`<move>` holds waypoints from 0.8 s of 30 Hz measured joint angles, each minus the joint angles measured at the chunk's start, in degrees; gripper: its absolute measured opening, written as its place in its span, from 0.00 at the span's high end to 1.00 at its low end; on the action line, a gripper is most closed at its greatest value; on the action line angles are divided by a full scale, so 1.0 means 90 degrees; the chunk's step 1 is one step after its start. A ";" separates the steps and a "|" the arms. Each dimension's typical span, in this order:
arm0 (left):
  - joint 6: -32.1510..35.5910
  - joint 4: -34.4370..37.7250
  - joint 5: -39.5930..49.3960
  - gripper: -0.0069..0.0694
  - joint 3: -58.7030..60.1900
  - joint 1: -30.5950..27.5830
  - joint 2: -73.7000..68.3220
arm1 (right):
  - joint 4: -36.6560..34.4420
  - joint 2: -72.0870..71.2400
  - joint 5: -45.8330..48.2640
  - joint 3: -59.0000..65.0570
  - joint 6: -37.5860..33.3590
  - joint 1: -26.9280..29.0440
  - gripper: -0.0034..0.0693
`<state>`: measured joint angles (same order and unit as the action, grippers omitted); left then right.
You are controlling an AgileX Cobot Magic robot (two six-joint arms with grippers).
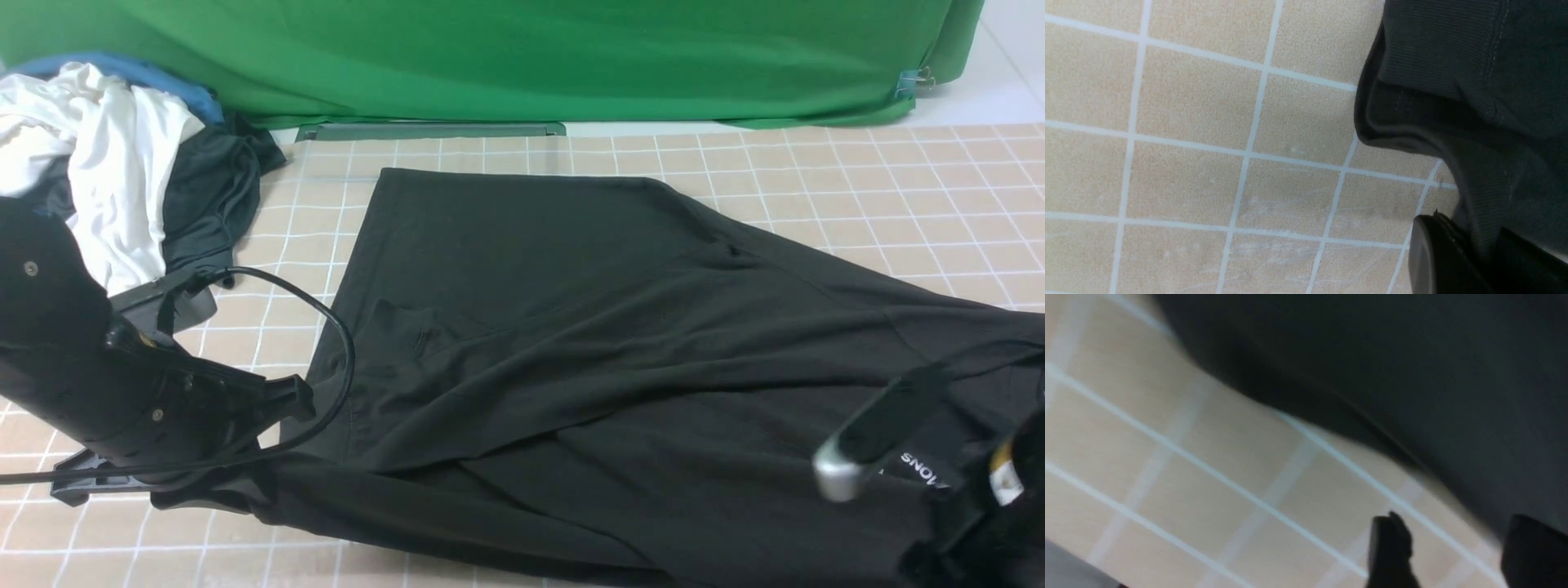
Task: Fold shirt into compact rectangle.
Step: 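Fold the black garment in half by bringing its near edge over to the far edge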
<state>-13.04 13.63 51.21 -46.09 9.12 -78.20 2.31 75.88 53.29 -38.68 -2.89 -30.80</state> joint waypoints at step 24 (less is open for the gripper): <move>0.0000 0.0019 0.0071 0.87 0.0000 0.0000 0.0000 | 0.1205 0.1480 -0.1507 -0.0041 0.0446 -0.1770 0.39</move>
<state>-13.04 13.80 51.85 -46.09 9.12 -78.20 13.16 89.19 39.73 -39.05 1.12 -46.73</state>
